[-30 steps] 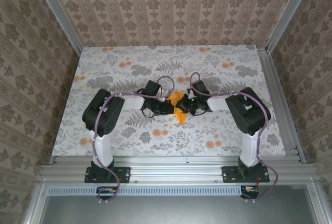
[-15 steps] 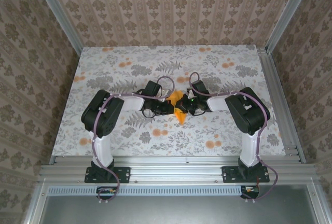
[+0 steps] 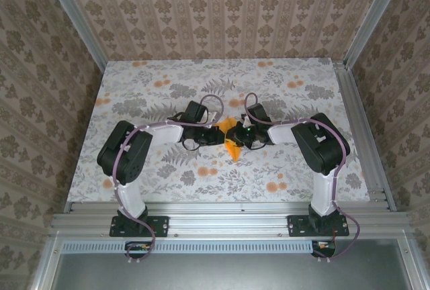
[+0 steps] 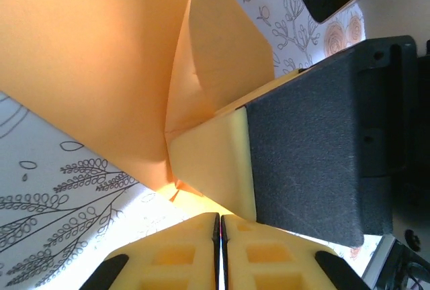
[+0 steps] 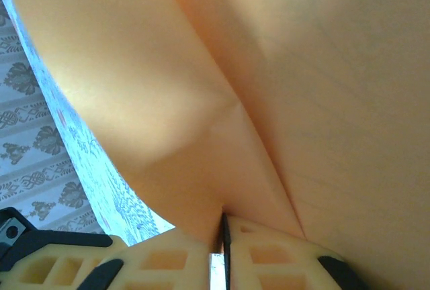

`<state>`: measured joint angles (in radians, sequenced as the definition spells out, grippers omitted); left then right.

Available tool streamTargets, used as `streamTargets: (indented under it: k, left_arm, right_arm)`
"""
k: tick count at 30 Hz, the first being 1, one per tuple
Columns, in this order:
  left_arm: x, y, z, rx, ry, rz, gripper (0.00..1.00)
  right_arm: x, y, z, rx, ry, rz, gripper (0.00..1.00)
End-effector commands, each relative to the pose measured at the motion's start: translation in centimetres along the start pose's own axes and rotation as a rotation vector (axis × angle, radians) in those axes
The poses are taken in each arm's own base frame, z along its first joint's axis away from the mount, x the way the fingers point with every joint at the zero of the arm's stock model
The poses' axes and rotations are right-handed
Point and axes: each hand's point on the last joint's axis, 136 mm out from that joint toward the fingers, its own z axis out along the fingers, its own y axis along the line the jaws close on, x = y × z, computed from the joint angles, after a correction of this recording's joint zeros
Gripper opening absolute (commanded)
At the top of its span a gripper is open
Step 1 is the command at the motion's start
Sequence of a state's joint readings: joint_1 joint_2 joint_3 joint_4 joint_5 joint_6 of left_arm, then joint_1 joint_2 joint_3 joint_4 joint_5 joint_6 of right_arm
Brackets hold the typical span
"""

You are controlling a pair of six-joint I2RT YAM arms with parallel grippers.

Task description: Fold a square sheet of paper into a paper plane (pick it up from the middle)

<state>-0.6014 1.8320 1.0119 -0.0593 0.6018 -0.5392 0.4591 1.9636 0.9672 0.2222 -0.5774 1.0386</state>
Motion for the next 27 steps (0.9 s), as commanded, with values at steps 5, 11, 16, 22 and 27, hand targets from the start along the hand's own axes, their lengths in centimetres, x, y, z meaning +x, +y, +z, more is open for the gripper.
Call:
streamTargets:
  k: [5, 11, 16, 22, 27]
  left_arm:
    - [-2.2, -1.1, -2.3, -0.039, -0.091, 0.04, 0.14]
    - [-3.9, -0.6, -3.9, -0.083, -0.17, 0.034, 0.17]
    - [-5.3, -0.3, -5.3, -0.098, -0.227, 0.025, 0.18]
    - [-5.8, -0.1, -5.8, -0.106, -0.242, 0.022, 0.19]
    - [-6.0, 0.0, -6.0, -0.108, -0.254, 0.023, 0.19]
  right_arm:
    - [2.3, -5.8, 1.5, 0.168, 0.053, 0.066, 0.24]
    - [2.4, -5.7, 1.4, 0.159, 0.05, 0.065, 0.29]
    - [2.3, -5.6, 1.4, 0.151, 0.046, 0.064, 0.36]
    - [2.4, -5.6, 1.3, 0.148, 0.04, 0.067, 0.38]
    - [2.4, -5.8, 1.1, 0.149, 0.032, 0.069, 0.4]
